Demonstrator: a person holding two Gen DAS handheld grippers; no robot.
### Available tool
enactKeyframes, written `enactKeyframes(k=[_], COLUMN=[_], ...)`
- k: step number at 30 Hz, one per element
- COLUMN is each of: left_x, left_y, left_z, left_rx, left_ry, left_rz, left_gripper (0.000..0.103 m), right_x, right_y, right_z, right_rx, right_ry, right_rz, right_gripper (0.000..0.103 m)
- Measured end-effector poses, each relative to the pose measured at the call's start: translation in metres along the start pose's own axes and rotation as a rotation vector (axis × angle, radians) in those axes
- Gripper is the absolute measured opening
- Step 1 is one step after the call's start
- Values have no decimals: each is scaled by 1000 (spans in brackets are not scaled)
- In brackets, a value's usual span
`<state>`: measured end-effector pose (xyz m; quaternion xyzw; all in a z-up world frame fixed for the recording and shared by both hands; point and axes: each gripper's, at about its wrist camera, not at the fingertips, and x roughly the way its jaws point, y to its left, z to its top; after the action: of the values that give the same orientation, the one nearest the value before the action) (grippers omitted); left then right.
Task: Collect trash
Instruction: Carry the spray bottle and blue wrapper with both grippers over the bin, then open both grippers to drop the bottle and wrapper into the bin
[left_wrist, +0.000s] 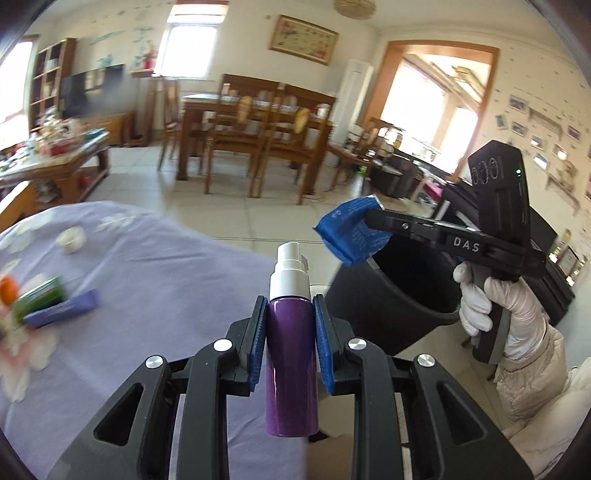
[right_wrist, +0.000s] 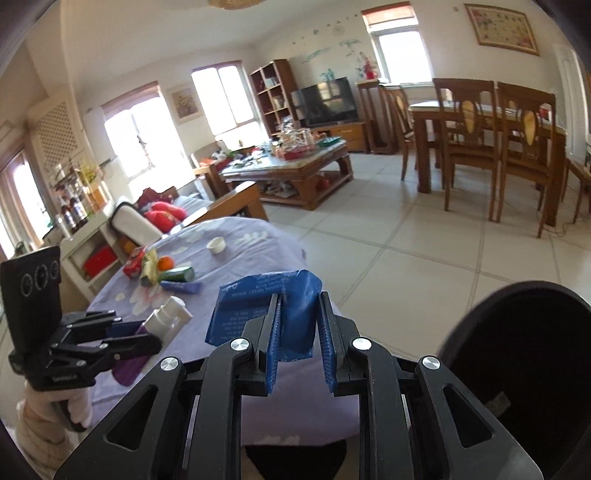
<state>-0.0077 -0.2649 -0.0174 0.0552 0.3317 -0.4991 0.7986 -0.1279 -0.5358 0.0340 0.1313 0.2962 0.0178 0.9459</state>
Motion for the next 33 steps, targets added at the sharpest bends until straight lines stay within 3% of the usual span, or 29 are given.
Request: enactKeyframes(k=[6,13,19,27,30,32,33], left_x=[63,122,154,173,174,174,172], left_y=[-65,-129,-158,-159,-160,-161,-161], left_z=[24,32,24,16,16,17,16], left_rx=[64,147,193,187,191,197,197], left_ry=[15,71,131,187,188,187,186], left_rz=[-160,-238,-246,-218,-199,-188,-185], left_gripper=[25,25,25,26,27,27,27], right_x=[-56,-93,-103,-100,-99,-98,-98], right_y=[-84,-151,-185,-199,-200,-203,-201], right_z=[-31,-72,-98,-115,-116,-113,-112], right_rx=[111,206,251,278,296,303,302], right_ry=[-18,-4,1,7,-3,-15,-18], right_rz=[-177,-299,-328,-325,-321,-333,-332], right_gripper=[20,20,20,21,29,43,43])
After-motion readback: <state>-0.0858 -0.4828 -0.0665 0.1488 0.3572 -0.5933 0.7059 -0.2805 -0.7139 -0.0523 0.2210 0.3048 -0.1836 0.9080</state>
